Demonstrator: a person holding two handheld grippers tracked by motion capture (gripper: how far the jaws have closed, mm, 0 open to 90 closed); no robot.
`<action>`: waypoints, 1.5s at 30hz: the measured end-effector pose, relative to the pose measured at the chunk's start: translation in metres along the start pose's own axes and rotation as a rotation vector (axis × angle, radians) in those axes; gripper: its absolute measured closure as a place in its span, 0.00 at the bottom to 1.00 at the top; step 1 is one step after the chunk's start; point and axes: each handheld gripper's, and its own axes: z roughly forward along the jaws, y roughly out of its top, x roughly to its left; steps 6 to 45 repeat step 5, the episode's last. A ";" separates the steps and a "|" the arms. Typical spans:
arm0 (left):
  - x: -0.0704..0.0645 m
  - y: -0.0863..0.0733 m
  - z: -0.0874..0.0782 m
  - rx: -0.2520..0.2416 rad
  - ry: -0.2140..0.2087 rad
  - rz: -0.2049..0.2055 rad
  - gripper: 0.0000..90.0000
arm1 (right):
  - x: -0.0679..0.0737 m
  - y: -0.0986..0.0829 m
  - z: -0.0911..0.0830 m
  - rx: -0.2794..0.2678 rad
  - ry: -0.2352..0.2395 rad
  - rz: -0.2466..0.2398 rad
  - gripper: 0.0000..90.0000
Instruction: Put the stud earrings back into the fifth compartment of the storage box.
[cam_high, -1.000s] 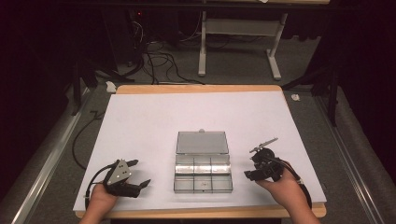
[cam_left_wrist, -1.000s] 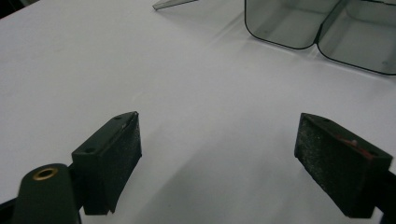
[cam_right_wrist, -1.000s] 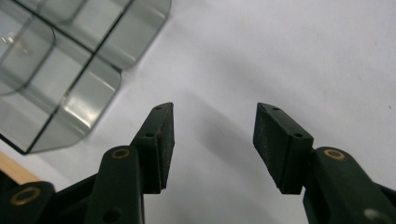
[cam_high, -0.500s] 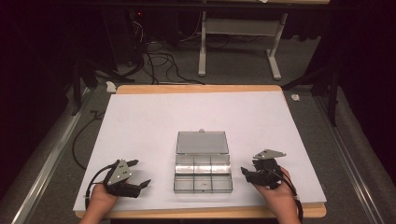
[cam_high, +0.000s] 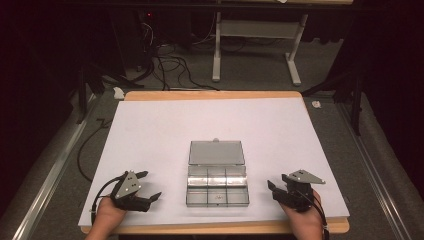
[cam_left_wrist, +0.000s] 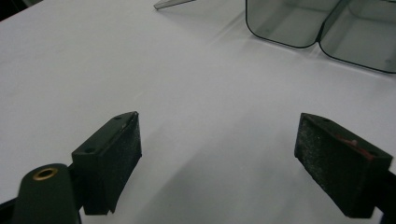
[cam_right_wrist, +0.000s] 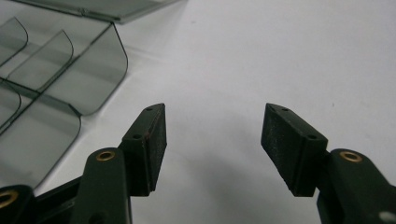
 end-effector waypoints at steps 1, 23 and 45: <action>0.000 0.000 0.001 0.008 -0.001 -0.003 0.17 | 0.000 0.002 0.000 -0.009 0.003 -0.012 0.46; 0.000 0.000 0.001 0.012 0.001 -0.003 0.17 | 0.000 0.002 0.001 -0.012 0.005 -0.032 0.46; 0.000 0.000 0.001 0.012 0.001 -0.003 0.17 | 0.000 0.002 0.001 -0.012 0.005 -0.032 0.46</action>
